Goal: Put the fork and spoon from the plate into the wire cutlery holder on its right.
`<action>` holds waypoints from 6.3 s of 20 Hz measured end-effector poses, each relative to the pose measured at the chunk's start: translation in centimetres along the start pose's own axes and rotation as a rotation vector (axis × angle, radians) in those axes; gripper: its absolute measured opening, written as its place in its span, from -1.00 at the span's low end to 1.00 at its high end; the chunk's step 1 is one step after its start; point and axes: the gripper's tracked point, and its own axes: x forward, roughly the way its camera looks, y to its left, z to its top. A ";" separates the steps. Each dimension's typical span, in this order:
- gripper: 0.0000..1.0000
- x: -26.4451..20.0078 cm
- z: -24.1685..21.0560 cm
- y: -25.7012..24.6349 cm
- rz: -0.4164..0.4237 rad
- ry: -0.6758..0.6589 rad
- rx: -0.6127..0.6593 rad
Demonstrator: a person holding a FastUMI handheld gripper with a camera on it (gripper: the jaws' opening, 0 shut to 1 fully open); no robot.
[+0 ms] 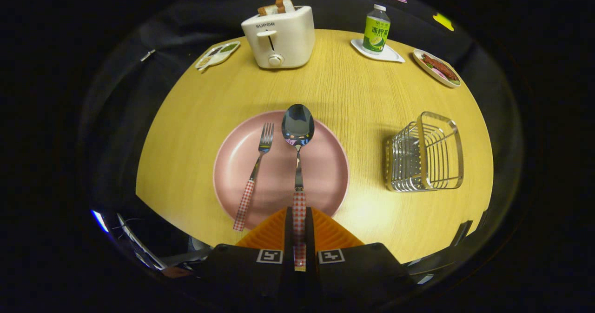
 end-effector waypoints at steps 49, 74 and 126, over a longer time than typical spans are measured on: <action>-0.55 -4.6 2.9 -18.7 -0.099 0.735 -0.255; -0.47 0.4 0.4 6.9 0.280 0.312 0.107; -0.81 -14.1 0.0 -15.9 0.064 0.888 -0.097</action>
